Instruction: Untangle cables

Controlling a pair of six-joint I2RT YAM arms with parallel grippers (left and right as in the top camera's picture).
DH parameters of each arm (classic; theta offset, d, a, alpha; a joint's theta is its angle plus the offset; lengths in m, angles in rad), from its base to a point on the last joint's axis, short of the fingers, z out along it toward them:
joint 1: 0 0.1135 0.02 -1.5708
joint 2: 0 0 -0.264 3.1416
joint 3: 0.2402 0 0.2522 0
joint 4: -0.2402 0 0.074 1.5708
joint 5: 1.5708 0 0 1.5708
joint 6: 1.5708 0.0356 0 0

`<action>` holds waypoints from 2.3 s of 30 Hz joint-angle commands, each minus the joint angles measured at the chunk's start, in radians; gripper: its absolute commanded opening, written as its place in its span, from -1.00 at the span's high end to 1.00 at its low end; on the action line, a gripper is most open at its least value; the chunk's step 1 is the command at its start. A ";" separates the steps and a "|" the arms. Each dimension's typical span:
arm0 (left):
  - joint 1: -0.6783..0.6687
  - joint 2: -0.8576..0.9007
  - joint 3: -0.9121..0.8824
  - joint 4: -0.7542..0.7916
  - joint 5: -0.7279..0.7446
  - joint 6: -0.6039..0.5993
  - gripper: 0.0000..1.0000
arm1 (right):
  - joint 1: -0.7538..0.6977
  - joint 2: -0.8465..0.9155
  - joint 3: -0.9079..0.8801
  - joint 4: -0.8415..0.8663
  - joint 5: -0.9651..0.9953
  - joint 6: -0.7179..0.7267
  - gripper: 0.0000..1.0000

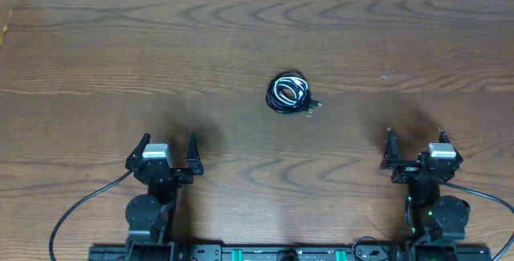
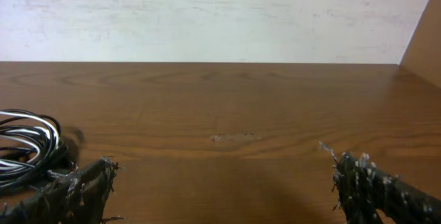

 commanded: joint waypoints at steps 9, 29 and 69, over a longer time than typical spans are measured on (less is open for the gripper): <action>-0.002 -0.007 -0.012 -0.048 -0.034 0.009 -0.96 | 0.012 -0.006 -0.003 -0.004 0.001 -0.008 -0.98; -0.002 -0.007 -0.012 -0.048 -0.034 0.009 -0.96 | 0.012 -0.006 -0.002 -0.004 0.001 -0.008 -0.99; -0.002 0.135 0.346 -0.112 0.222 -0.171 -0.96 | -0.032 0.215 0.518 -0.026 -0.477 -0.059 -0.98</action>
